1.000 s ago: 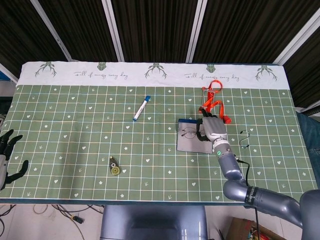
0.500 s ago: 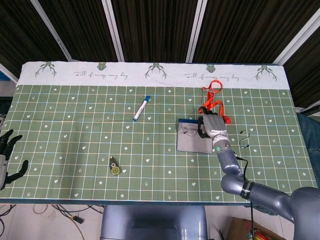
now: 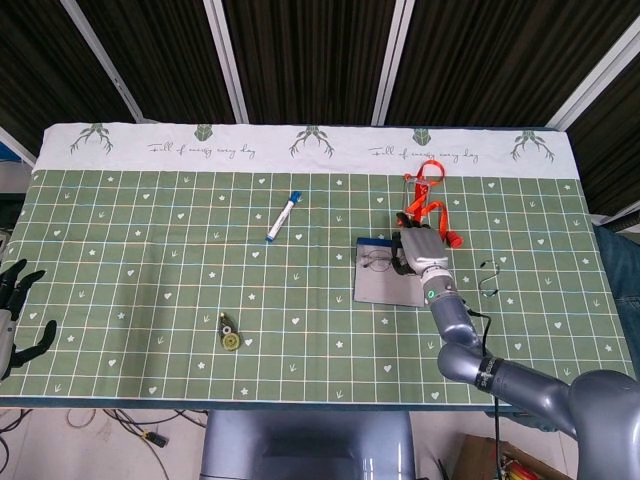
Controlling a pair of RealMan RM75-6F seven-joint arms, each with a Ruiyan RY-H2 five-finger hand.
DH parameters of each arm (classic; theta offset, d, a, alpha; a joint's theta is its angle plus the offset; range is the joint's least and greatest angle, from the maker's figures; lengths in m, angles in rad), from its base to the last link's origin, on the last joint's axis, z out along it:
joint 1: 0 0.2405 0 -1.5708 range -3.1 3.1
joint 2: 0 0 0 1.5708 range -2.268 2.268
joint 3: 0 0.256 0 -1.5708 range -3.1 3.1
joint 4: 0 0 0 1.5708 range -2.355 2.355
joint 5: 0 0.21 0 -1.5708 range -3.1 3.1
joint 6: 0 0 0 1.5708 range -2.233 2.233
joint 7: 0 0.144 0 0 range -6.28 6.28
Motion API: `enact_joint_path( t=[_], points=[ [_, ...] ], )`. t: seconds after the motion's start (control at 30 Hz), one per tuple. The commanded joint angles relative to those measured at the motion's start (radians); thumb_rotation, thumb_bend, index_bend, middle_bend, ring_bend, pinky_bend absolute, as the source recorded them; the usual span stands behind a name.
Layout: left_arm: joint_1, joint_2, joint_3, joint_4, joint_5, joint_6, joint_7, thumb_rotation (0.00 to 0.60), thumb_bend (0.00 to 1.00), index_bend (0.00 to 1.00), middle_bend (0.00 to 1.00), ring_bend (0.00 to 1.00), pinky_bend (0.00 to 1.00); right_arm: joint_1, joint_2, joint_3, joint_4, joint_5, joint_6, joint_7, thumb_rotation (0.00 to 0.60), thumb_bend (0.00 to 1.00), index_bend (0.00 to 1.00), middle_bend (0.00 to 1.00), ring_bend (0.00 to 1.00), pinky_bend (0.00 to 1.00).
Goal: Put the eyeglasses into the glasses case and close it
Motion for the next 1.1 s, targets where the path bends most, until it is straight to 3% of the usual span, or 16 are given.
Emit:
enact_joint_path(
  t=[0.03, 1.0, 1.1],
  points=[
    [0.0, 0.0, 0.0, 0.0, 0.0, -0.001, 0.001, 0.6, 0.39, 0.12, 0.0, 0.0, 0.0, 0.006, -0.006, 0.002, 0.007, 0.006, -0.008, 0.0, 0.6, 0.58, 0.66, 0.08, 0.15, 0.21],
    [-0.001, 0.004, -0.002, 0.002, -0.005, -0.005, -0.014, 0.6, 0.39, 0.12, 0.0, 0.0, 0.0, 0.084, -0.07, 0.012, 0.144, 0.081, -0.069, -0.05, 0.6, 0.59, 0.66, 0.08, 0.14, 0.21],
    [-0.001, 0.004, -0.002, 0.001, -0.006, -0.005, -0.013, 0.6, 0.39, 0.12, 0.0, 0.0, 0.0, 0.083, -0.07, 0.009, 0.146, 0.079, -0.074, -0.048, 0.6, 0.59, 0.61, 0.07, 0.14, 0.21]
  ],
)
